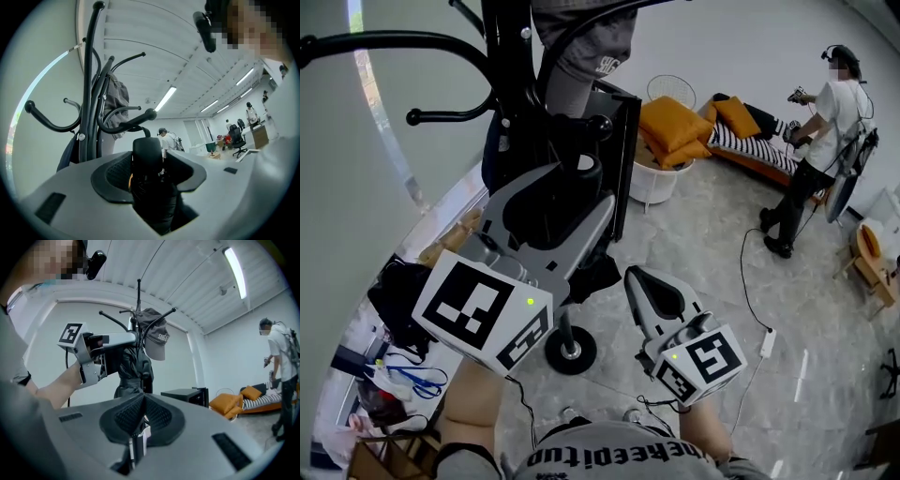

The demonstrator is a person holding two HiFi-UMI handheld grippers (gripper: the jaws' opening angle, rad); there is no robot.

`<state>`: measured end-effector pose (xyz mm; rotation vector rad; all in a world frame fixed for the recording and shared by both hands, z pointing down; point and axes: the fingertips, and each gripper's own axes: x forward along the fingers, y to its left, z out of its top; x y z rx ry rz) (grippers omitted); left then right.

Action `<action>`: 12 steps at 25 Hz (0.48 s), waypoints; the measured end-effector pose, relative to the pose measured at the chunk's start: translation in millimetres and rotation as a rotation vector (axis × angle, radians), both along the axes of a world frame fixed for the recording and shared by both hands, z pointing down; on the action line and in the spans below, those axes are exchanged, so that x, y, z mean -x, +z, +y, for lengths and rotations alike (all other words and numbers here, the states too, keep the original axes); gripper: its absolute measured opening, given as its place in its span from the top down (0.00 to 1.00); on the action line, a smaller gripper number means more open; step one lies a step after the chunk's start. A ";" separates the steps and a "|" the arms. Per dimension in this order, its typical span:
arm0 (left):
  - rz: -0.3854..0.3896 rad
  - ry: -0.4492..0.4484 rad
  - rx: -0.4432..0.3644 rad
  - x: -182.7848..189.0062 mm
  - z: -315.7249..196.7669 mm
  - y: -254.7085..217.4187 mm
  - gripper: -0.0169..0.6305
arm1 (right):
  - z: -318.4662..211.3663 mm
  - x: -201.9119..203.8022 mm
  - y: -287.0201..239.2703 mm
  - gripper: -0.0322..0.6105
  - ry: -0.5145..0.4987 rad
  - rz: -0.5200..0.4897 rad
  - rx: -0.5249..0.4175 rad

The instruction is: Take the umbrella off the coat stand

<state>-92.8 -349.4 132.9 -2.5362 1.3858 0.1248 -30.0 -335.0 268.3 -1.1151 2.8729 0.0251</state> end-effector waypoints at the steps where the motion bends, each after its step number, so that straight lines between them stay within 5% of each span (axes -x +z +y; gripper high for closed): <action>1: -0.002 -0.004 -0.005 -2.5 2.4 -1.9 0.62 | 1.0 -1.4 -0.5 0.93 -0.007 -0.002 -0.002; 12: 0.000 -0.029 -0.045 -26.7 25.6 -22.8 0.62 | 9.5 -23.4 -7.8 0.93 -0.055 -0.007 -0.010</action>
